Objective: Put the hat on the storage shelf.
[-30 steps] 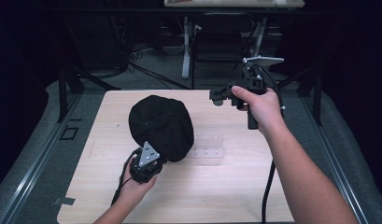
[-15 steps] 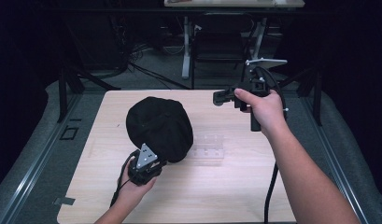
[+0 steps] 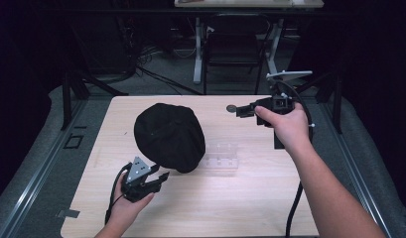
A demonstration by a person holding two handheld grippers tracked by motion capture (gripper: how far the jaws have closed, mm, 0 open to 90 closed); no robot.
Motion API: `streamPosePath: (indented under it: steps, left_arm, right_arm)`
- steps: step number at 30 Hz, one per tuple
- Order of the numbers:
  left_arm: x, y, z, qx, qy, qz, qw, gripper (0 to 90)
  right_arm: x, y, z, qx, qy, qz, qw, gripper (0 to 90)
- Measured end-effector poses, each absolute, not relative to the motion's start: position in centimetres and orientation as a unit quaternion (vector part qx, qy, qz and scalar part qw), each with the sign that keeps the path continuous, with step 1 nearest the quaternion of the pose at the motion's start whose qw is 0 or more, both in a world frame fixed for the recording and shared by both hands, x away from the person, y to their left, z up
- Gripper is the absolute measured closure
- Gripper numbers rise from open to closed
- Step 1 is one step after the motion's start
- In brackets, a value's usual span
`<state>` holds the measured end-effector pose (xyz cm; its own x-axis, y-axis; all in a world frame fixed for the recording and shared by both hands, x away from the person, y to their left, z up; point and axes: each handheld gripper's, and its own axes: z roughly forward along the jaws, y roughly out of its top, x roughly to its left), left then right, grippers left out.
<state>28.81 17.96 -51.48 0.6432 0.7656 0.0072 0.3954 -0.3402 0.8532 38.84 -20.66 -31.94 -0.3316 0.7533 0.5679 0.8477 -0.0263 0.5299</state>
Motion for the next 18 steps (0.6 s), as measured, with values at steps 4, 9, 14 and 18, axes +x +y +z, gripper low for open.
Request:
streamPosePath:
  steps: [4,9,14,18]
  left_arm:
    - [28.9,18.7,-51.9,0.784,0.379,0.208,0.446,52.7]
    - [29.1,19.5,-52.4,0.779,0.387,0.21,0.446,50.8]
    - [29.2,19.8,-52.9,0.781,0.386,0.208,0.445,51.3]
    - [29.1,19.8,-52.9,0.785,0.382,0.202,0.445,53.5]
  right_arm:
    - [37.8,-21.2,-33.2,-0.575,-0.702,-0.419,0.026,75.2]
    - [36.4,-21.8,-34.8,-0.569,-0.709,-0.416,0.007,72.7]
    - [34.6,-22.0,-36.9,-0.557,-0.725,-0.403,-0.041,69.0]
    - [34.0,-22.2,-38.4,-0.554,-0.728,-0.4,-0.052,67.2]
